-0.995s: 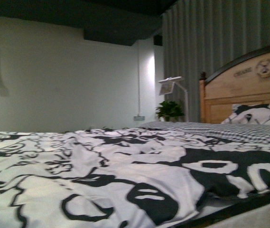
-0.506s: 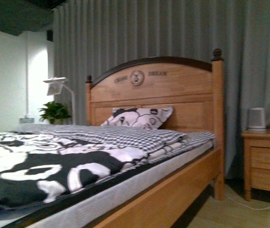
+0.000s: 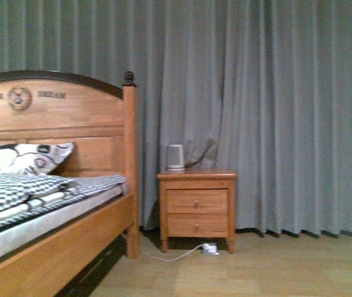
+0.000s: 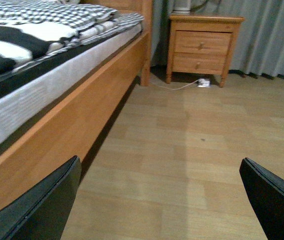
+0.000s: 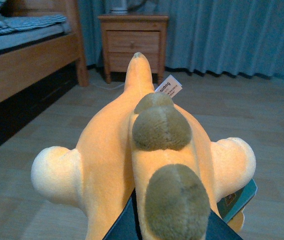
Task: Put away toys
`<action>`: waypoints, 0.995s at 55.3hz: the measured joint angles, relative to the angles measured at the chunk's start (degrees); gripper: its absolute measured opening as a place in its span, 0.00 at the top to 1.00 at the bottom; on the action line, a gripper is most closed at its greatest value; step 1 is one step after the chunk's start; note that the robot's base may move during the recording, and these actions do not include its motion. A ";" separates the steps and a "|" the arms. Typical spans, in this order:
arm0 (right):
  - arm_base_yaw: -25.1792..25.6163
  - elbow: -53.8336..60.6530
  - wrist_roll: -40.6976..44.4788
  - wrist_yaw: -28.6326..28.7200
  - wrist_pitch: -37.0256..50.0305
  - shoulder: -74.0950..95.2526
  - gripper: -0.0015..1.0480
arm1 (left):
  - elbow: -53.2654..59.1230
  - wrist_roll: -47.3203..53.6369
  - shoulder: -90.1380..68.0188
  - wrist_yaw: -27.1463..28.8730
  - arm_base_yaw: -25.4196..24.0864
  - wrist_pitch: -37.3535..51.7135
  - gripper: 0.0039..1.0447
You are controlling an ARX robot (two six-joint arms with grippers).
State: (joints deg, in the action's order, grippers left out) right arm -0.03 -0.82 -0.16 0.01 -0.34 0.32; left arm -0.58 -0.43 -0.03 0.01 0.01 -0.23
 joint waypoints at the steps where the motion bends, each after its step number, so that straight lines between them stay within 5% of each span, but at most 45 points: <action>1: 0.00 0.00 0.00 0.00 0.00 0.00 0.94 | 0.00 0.00 0.00 0.00 0.00 0.00 0.06; 55: 0.04 0.00 0.00 0.07 0.00 -0.02 0.94 | 0.00 0.04 0.00 0.02 0.11 0.00 0.06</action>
State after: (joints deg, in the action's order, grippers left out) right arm 0.01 -0.82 -0.16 0.08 -0.34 0.30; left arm -0.58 -0.38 -0.03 0.03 0.12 -0.23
